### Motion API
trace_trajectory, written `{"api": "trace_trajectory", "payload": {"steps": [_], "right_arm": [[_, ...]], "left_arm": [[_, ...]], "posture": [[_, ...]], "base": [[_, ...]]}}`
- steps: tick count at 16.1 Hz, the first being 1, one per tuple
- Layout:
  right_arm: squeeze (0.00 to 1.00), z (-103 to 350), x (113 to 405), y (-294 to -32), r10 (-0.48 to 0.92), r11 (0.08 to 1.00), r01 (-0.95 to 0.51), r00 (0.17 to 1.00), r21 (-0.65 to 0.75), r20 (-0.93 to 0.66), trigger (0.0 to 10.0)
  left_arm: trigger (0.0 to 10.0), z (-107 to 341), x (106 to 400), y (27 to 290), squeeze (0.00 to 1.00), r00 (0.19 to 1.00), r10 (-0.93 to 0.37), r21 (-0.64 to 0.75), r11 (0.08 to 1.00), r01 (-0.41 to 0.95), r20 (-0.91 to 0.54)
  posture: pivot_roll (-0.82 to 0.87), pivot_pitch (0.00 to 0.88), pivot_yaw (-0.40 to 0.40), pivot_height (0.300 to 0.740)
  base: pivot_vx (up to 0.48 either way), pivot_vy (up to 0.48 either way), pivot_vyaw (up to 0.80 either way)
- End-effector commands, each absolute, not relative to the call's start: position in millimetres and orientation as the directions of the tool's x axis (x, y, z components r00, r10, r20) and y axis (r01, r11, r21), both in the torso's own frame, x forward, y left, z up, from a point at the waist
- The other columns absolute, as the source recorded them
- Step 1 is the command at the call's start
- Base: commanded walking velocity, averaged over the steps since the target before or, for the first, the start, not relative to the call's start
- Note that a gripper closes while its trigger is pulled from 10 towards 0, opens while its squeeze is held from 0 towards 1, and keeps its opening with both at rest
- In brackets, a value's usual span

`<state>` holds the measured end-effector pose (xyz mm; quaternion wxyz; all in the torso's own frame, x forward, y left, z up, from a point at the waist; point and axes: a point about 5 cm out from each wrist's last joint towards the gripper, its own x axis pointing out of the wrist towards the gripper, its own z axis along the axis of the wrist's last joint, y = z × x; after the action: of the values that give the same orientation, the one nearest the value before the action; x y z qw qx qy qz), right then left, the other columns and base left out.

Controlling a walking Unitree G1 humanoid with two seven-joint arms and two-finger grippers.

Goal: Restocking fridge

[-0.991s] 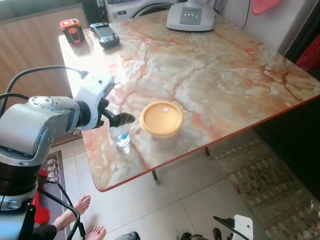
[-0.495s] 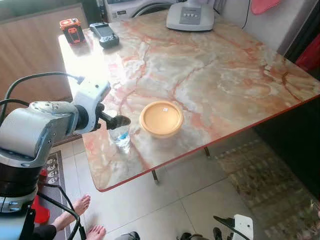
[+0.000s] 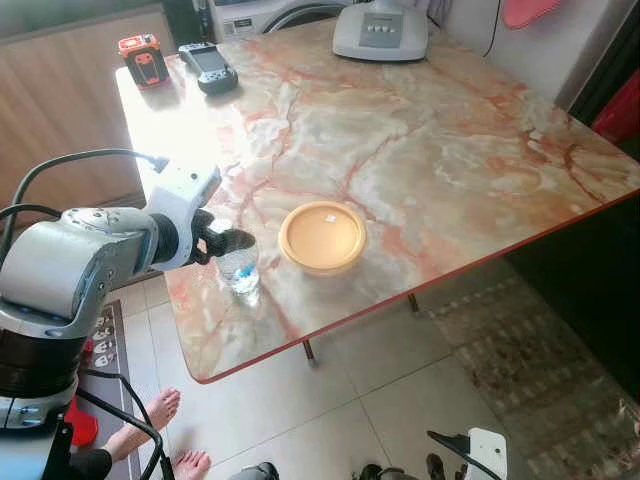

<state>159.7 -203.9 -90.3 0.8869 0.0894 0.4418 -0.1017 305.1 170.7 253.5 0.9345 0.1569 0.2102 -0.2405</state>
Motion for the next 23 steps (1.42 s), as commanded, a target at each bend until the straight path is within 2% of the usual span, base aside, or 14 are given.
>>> {"api": "trace_trajectory", "payload": {"steps": [1,11,15,18,20,21,22,23], "right_arm": [[0.00,-93,153,-204,-0.102,0.962,0.264,0.573,0.066,-0.813,10.0],[0.00,-92,155,-203,-0.091,0.966,0.249,0.575,0.068,-0.813,10.0],[0.00,-93,155,-201,-0.088,0.967,0.246,0.574,0.069,-0.814,10.0],[0.00,-93,155,-200,-0.085,0.968,0.242,0.574,0.069,-0.815,10.0],[0.00,-93,155,-200,-0.083,0.969,0.239,0.574,0.070,-0.815,10.0],[0.00,-93,155,-200,-0.082,0.969,0.237,0.574,0.069,-0.815,10.0],[0.00,-93,155,-200,-0.082,0.969,0.236,0.573,0.069,-0.815,10.0],[0.00,-93,154,-200,-0.082,0.970,0.234,0.572,0.067,-0.816,10.0]], "left_arm": [[0.0,253,306,175,0.00,0.810,-0.366,0.195,0.848,0.493,-0.459],[0.0,256,305,170,0.00,0.803,-0.399,0.185,0.836,0.517,-0.443],[0.0,257,307,172,0.00,0.823,-0.378,0.193,0.850,0.490,-0.424],[0.0,270,317,191,0.00,0.899,-0.260,0.226,0.909,0.351,-0.351],[0.0,278,326,219,0.00,0.957,-0.079,0.292,0.943,0.163,-0.279],[3.5,282,328,231,0.00,0.969,-0.010,0.307,0.948,0.087,-0.246],[10.0,284,330,240,0.00,0.978,0.037,0.313,0.949,0.031,-0.207],[10.0,283,333,249,0.00,0.985,0.069,0.325,0.946,-0.015,-0.155]], "posture": [[0.04,0.175,0.004,0.740],[0.04,0.174,0.005,0.740],[0.04,0.175,0.004,0.740],[0.04,0.177,0.004,0.740],[0.05,0.176,0.003,0.740],[0.05,0.177,0.003,0.740],[0.05,0.175,0.004,0.740],[0.05,0.170,0.005,0.740]], "base": [[0.000,0.000,0.00],[0.000,0.000,0.00],[0.000,0.000,0.00],[0.000,0.000,0.00],[0.000,0.000,0.00],[0.000,0.000,0.00],[0.000,0.000,0.00],[0.000,0.000,0.00]]}}
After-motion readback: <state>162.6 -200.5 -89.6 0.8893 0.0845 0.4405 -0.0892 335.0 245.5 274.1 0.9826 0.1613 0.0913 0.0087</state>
